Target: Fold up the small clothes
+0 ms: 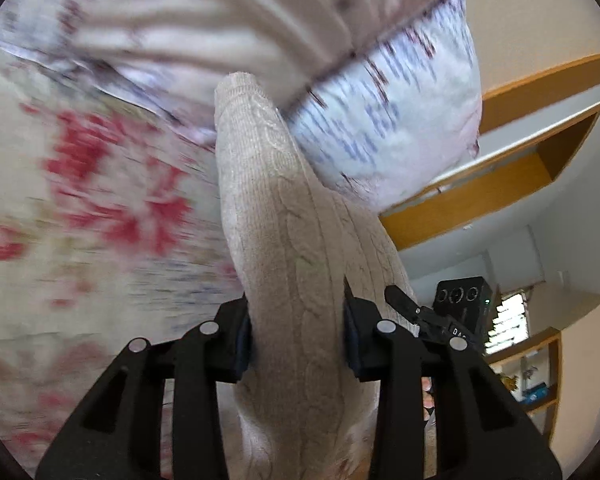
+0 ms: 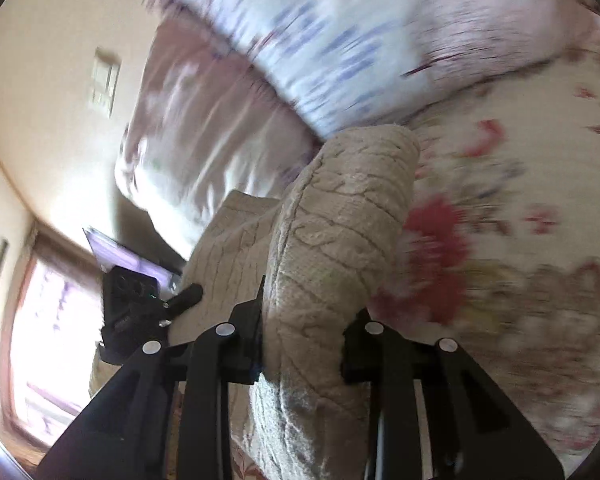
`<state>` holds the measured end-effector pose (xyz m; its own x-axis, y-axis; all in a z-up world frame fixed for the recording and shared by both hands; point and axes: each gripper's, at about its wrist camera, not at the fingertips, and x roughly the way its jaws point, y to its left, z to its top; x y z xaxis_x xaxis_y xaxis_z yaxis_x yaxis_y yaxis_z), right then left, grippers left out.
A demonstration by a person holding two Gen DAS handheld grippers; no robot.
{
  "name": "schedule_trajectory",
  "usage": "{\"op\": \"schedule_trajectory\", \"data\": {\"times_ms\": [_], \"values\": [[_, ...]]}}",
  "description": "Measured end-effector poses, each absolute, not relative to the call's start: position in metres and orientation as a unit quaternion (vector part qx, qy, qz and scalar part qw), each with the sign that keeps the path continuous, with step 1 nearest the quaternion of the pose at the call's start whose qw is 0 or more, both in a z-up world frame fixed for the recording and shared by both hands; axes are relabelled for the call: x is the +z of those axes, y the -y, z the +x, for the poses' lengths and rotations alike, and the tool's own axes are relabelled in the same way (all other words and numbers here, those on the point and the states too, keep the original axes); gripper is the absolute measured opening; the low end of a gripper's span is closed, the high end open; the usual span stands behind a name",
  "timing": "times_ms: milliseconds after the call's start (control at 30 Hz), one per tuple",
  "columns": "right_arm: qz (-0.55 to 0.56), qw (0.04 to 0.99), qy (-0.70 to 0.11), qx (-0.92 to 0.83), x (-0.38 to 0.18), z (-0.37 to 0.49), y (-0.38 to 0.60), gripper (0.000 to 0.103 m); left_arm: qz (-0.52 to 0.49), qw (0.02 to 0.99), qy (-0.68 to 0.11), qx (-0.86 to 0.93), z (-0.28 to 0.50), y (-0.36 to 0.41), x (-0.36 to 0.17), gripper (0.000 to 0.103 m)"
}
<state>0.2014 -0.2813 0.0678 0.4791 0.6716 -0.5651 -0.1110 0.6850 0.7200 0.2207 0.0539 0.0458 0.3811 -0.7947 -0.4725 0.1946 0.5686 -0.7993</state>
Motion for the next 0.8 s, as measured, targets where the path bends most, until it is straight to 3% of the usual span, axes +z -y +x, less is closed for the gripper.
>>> {"op": "schedule_trajectory", "data": {"times_ms": [133,267,600,633,667,800], "values": [[0.269,0.8,-0.487,0.226,0.039,0.215,0.237,0.027,-0.327,0.777,-0.46,-0.277,0.227,-0.095,0.026,0.038],[0.288,0.778,-0.521,0.201,0.017,0.224,0.236,0.039,-0.359,0.76,-0.48,-0.25,0.236,-0.112,-0.014,0.045],[0.36,0.777,-0.489,0.165,0.025,0.24,0.279,0.041,-0.233,0.864,-0.391,-0.216,0.193,-0.11,0.043,0.05],[0.357,0.779,-0.488,0.166,0.024,0.245,0.273,0.032,-0.212,0.873,-0.382,-0.219,0.186,-0.104,0.049,0.05],[0.34,0.792,-0.481,0.161,0.026,0.246,0.268,0.014,-0.197,0.878,-0.378,-0.22,0.183,-0.097,0.053,0.051],[0.298,0.824,-0.472,0.098,0.028,0.249,0.267,0.009,-0.141,0.892,-0.374,-0.211,0.171,-0.082,0.06,0.057]]}}
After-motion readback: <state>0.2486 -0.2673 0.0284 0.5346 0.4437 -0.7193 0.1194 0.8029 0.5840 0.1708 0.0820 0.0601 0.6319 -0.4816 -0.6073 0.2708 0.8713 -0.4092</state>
